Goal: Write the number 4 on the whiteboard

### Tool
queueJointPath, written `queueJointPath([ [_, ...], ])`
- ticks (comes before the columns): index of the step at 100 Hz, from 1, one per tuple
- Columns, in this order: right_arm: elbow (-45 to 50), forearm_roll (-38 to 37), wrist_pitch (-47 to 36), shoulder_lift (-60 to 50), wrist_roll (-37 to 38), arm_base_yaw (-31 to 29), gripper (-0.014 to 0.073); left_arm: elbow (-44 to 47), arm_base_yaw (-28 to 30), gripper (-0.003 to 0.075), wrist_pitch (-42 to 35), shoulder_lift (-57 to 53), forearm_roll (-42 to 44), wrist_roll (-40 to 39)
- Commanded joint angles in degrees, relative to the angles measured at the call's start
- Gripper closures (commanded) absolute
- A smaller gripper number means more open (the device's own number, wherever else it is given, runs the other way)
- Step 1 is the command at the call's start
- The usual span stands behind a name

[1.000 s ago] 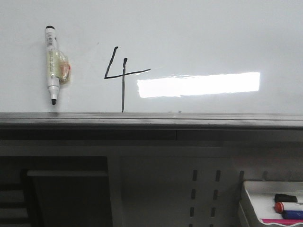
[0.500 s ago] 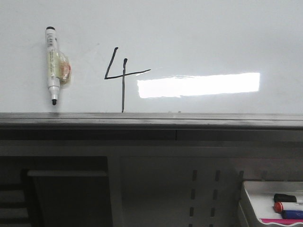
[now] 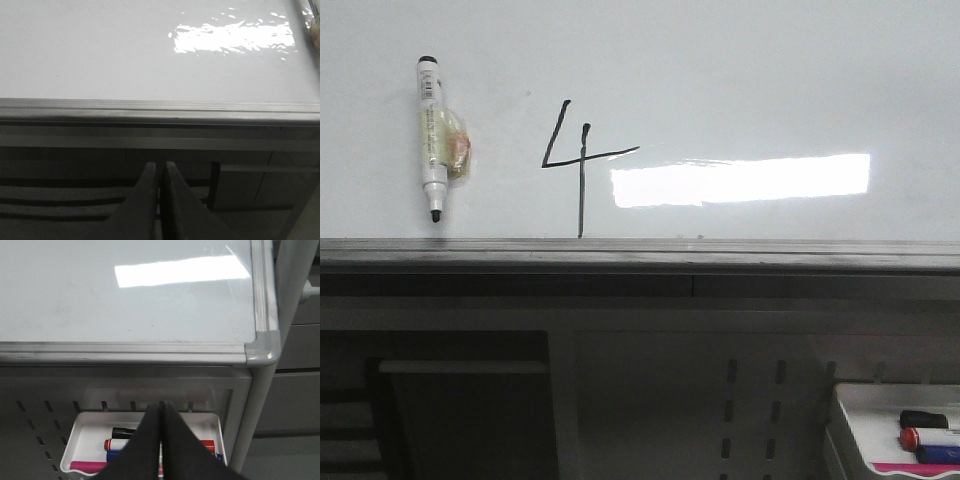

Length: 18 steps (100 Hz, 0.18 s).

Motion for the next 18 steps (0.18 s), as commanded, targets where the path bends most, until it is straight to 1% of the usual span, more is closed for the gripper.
queueJointPath([
  [1,1.09,-0.5,-0.87,-1.01,0.1,-0.46,0.0658,1.92,0.02,0.0741,-3.21,-1.33,-0.15,0.04],
  [18,1.09,-0.5,-0.87,-1.01,0.1,-0.46,0.0658,1.92,0.02,0.0741,-3.21,-1.33,-0.15,0.04],
])
